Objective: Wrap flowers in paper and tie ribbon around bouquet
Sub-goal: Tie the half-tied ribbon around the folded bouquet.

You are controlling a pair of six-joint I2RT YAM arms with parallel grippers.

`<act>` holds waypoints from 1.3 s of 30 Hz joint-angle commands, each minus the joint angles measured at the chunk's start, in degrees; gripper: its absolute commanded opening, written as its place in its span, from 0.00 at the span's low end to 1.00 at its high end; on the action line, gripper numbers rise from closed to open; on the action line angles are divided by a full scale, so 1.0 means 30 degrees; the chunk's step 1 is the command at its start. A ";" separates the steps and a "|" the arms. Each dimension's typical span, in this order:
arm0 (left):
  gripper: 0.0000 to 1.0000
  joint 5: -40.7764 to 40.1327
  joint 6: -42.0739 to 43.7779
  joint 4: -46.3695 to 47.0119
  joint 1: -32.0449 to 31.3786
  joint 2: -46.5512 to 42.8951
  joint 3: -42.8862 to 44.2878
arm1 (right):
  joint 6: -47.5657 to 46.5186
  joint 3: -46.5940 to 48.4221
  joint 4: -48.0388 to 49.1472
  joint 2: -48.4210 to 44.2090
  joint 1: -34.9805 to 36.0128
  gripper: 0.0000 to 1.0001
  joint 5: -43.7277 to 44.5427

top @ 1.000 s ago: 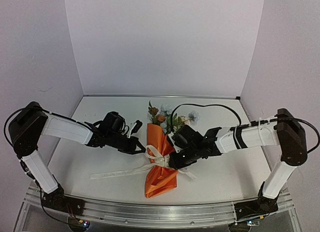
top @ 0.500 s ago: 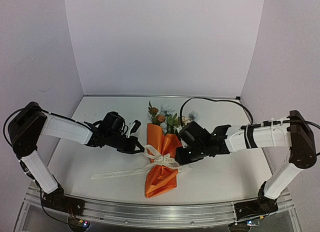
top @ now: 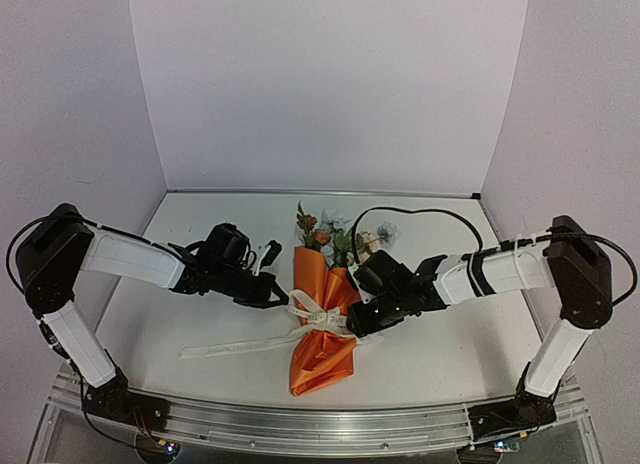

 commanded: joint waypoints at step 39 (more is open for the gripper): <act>0.07 -0.0092 -0.0784 0.1443 0.0097 -0.0519 -0.0730 | 0.5632 -0.1703 -0.2186 -0.3540 -0.0247 0.00 0.5342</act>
